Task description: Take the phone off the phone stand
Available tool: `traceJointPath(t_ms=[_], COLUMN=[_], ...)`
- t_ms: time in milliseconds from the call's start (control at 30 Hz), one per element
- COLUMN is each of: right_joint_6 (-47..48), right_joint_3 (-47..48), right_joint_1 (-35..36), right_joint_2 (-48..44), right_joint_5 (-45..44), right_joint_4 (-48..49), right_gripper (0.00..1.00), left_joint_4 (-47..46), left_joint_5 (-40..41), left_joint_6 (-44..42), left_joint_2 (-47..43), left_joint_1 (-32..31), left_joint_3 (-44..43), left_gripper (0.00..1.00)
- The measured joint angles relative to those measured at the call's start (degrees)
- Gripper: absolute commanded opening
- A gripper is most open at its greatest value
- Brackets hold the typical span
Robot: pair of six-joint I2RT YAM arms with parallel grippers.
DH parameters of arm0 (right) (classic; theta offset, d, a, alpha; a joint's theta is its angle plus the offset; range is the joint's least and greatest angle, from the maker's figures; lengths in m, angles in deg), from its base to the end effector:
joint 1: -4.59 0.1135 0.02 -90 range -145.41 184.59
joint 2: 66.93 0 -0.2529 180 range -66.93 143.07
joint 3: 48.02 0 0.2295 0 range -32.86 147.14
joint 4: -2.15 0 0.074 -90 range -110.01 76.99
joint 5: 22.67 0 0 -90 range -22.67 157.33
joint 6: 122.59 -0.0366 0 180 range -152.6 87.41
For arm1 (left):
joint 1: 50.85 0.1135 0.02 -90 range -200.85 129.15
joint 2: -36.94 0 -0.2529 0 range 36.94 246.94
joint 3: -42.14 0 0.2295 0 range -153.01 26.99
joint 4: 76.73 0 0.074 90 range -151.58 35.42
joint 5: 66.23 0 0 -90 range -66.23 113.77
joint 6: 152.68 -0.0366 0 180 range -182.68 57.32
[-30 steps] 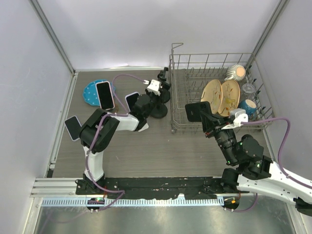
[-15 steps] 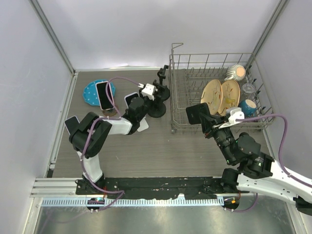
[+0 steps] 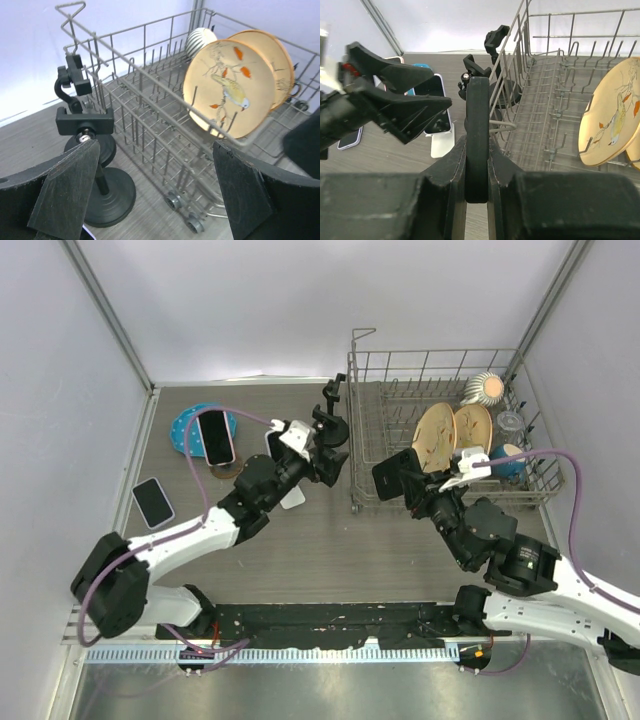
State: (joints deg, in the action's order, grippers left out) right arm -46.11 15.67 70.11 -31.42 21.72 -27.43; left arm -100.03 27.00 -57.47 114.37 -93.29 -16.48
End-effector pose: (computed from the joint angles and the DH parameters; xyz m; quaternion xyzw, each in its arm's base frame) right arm 0.0719 0.0947 0.3663 -0.0459 0.7116 0.1957 0.6732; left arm 0.2172 -0.1958 0.2950 0.1970 0.6497 -0.2790 0.6792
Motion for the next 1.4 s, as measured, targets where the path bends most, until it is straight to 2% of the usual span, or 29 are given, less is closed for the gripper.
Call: traceJointPath(t_ms=[300, 533, 700, 867, 1100, 1200, 1233, 1300, 1333, 1400], right_joint_6=[-7.74, -15.76, -20.63, -23.85, -27.12, -27.82, -28.06, -28.74, -28.96, -29.4], right_joint_3=[2.67, 6.01, 7.13, 7.19, 6.38, 5.68, 5.46, 4.83, 4.46, 3.58], right_joint_1=[0.0, 0.0, 0.0, 0.0, 0.0, 0.0, 0.0, 0.0, 0.0, 0.0], right_joint_2=[3.98, 8.55, 11.04, 12.83, 12.85, 12.85, 12.85, 12.85, 12.85, 12.72], right_joint_5=[-1.33, -2.32, -1.62, 0.66, 3.34, 3.98, 4.2, 4.5, 4.66, 4.76], right_joint_4=[-4.46, -8.5, -9.68, -9.62, -7.32, -6.21, -6.08, -5.66, -5.4, -4.9], right_gripper=[0.01, 0.01, 0.01, 0.01, 0.01, 0.01, 0.01, 0.01, 0.01, 0.01], left_joint_4=[9.05, 13.27, 13.18, 9.53, -2.32, -7.34, -9.05, -12.04, -13.03, -14.53], left_joint_5=[5.62, 11.72, 17.92, 27.45, 40.0, 43.63, 44.83, 46.99, 48.09, 49.37], left_joint_6=[-2.51, -10.71, -18.23, -27.12, -36.41, -39.3, -40.35, -42.32, -43.01, -44.17], left_joint_2=[-13.81, -21.49, -20.0, -11.52, -0.7, 2.47, 3.52, 5.6, 6.47, 7.43], left_joint_1=[-7.21, -20.52, -29.46, -37.24, -41.7, -42.16, -42.21, -42.38, -42.49, -42.64], left_joint_3=[4.04, 6.08, 5.84, 4.57, 2.34, 1.31, 0.94, 0.09, -0.37, -0.79], left_gripper=[1.0, 1.0, 1.0, 0.97, 0.84, 0.74, 0.65, 0.55, 0.46, 0.34])
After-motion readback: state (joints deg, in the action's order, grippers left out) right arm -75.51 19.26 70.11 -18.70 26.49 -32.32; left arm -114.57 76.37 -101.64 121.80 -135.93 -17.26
